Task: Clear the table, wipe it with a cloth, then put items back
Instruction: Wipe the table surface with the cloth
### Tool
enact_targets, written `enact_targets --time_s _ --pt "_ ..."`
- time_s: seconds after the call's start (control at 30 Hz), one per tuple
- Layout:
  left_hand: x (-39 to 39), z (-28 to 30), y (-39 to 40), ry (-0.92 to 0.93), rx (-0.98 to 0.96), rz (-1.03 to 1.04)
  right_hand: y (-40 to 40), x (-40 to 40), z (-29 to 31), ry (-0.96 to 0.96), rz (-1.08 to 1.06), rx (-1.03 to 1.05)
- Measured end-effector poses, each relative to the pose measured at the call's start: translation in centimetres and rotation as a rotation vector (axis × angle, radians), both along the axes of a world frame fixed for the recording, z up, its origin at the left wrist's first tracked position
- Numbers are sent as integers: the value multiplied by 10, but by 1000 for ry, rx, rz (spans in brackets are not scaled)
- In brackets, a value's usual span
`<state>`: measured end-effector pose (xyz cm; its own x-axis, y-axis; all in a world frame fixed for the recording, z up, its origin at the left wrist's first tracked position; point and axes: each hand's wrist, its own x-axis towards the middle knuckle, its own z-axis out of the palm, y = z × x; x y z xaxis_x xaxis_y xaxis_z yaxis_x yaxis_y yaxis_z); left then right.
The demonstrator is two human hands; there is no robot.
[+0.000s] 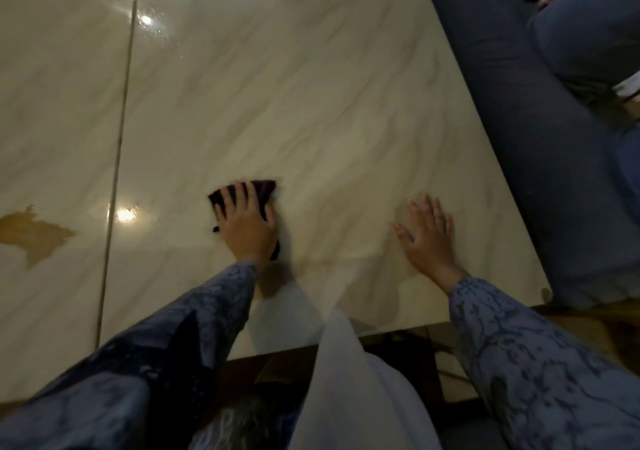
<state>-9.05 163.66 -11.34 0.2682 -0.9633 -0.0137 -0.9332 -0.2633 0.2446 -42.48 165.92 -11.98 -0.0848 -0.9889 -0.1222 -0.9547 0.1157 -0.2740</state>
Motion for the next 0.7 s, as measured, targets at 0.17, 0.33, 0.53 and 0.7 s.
enact_targets --time_s 0.17,0.33,0.53,0.7 --pt "-105 9 51 54 25 -314 39 14 17 -358 -182 -106" --pt "-164 11 104 54 38 -582 101 14 18 -517 -340 -242" --pt "-147 2 140 -5 53 -797 124 0 14 -447 -309 -204" --pt "-106 -2 150 16 33 -776 106 35 16 -421 -221 -163"
